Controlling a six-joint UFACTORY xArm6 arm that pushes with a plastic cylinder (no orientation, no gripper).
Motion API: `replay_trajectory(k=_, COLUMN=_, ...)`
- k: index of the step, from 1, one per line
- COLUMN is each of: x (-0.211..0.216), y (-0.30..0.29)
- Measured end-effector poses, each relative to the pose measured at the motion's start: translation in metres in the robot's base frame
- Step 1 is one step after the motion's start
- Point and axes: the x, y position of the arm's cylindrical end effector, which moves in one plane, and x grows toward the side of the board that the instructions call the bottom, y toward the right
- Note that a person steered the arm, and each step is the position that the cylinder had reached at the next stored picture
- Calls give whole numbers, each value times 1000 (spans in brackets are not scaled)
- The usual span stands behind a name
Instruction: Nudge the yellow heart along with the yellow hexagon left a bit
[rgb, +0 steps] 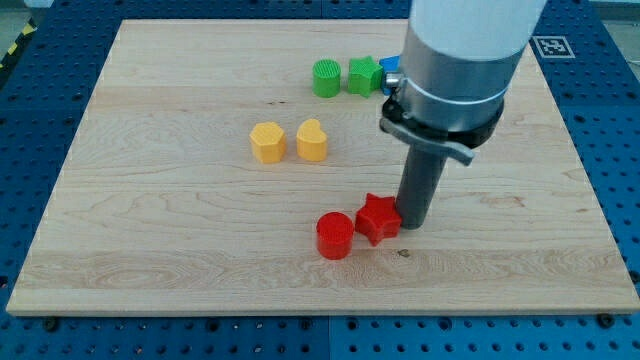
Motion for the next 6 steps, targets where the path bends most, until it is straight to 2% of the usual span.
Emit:
replay_trajectory(k=1, x=16, y=-16)
replay_trajectory(k=2, x=-22, y=-15)
replay_trajectory(k=3, x=-78, y=-9)
replay_trajectory(k=4, x=-98, y=7)
replay_trajectory(k=5, x=-104, y=-10)
replay_trajectory(k=6, x=-129, y=-73)
